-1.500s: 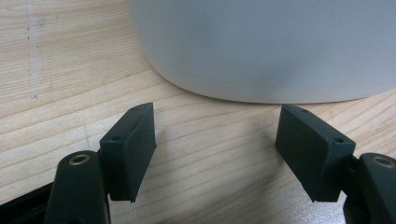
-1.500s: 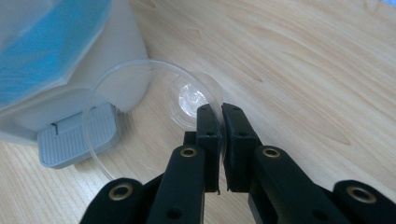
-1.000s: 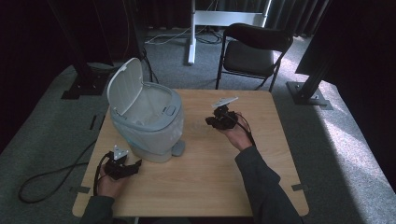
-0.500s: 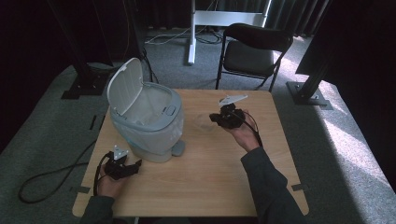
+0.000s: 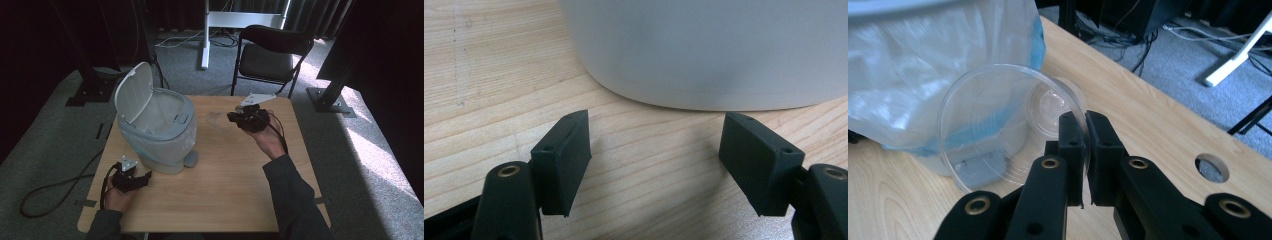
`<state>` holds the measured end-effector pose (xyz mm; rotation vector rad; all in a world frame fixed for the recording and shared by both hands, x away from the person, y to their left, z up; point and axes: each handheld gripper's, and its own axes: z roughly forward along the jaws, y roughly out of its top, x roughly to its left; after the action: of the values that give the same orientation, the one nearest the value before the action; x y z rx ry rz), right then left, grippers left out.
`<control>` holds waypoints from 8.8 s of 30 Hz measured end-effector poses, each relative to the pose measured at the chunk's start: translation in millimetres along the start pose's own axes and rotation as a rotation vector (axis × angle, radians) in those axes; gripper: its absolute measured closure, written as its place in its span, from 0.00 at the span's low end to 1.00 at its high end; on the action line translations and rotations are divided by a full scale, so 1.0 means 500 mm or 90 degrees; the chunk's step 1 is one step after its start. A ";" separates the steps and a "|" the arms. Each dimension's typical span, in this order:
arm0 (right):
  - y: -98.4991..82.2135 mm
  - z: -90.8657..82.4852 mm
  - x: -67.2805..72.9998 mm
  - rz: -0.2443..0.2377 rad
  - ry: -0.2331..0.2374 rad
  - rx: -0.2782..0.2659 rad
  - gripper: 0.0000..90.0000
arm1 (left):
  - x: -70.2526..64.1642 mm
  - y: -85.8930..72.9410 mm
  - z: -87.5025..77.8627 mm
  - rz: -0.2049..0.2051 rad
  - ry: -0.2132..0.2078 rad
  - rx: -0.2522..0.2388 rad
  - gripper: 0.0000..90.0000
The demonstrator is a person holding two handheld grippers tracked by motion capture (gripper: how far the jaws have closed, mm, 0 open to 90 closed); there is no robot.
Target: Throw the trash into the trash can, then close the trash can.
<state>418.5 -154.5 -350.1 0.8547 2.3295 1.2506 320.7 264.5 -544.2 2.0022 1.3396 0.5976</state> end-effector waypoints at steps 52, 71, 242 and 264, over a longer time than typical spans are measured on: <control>0.156 -0.046 0.133 -0.108 0.084 -0.099 0.96 | 0.000 0.000 0.000 0.000 0.000 0.001 0.32; 0.199 0.000 0.223 -0.144 0.175 -0.102 0.96 | 0.000 0.000 0.000 0.000 -0.001 0.002 0.32; 0.352 0.125 0.254 -0.087 0.121 -0.100 0.69 | -0.002 -0.004 -0.005 0.002 -0.003 0.002 0.32; 0.383 0.140 0.282 -0.102 0.127 -0.111 0.92 | -0.002 -0.005 -0.005 0.001 -0.003 0.000 0.32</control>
<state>416.9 63.2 -231.7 0.4973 2.3400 1.5010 317.1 264.7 -544.1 2.0045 1.3354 0.5931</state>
